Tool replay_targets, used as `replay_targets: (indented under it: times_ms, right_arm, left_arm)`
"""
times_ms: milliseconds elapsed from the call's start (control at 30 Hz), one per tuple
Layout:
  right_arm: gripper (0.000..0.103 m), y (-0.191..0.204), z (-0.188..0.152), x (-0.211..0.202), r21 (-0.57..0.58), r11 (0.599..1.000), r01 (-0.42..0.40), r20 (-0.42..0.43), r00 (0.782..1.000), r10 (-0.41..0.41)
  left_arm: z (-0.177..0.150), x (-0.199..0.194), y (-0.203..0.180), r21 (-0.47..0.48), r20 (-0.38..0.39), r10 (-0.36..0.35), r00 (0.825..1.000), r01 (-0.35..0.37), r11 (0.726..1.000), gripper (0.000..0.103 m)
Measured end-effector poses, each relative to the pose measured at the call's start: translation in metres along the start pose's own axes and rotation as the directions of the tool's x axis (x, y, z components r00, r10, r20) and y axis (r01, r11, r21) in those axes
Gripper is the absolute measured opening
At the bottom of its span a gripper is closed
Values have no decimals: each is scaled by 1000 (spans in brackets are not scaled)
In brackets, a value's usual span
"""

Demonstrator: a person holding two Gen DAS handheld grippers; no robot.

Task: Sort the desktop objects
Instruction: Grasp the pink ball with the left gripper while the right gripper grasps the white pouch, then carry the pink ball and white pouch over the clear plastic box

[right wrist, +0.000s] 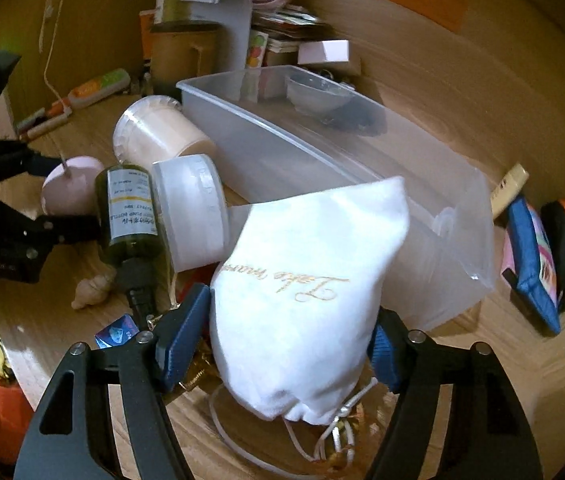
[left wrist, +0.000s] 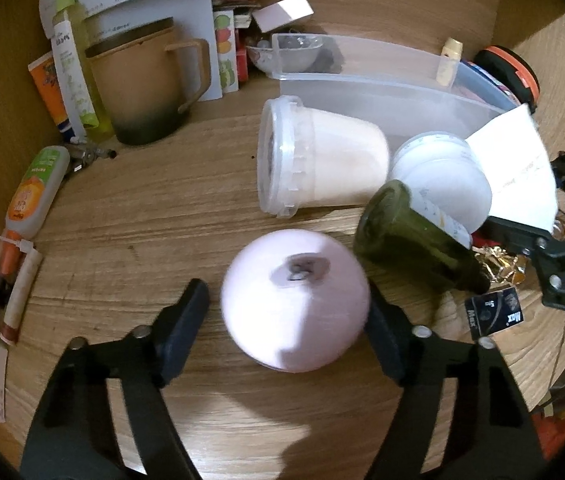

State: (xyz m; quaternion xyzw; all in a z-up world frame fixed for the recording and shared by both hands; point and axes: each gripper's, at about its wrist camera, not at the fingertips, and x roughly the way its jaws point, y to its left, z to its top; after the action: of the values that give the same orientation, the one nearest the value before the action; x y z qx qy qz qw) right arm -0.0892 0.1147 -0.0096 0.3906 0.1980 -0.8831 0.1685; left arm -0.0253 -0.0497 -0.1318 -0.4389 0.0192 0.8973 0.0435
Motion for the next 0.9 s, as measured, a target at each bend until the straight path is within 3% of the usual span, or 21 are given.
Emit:
replay_targets:
  times_ms: [67, 267, 367, 467, 900]
  right_arm:
    - [56, -2, 0, 2, 17, 1000, -14, 1, 1000, 14]
    - [46, -7, 0, -2, 71, 996, -49, 7, 999, 48]
    - [32, -16, 1, -7, 114, 990, -77, 13, 997, 76]
    - [30, -29, -1, -12, 171, 978, -118, 22, 993, 116]
    - [29, -57, 2, -41, 258, 951, -168, 84, 985, 151]
  left_arm:
    - [-1, -1, -2, 8, 6, -4, 1000, 4, 1000, 63]
    - [-3, 0, -2, 4, 16, -2, 1000, 2, 1000, 63]
    - [-3, 0, 0, -10, 19, -4, 1000, 5, 1000, 62]
    - [-4, -2, 3, -29, 29, -4, 1000, 5, 1000, 62]
    - [1, -25, 14, -80, 79, 9, 997, -3, 997, 62]
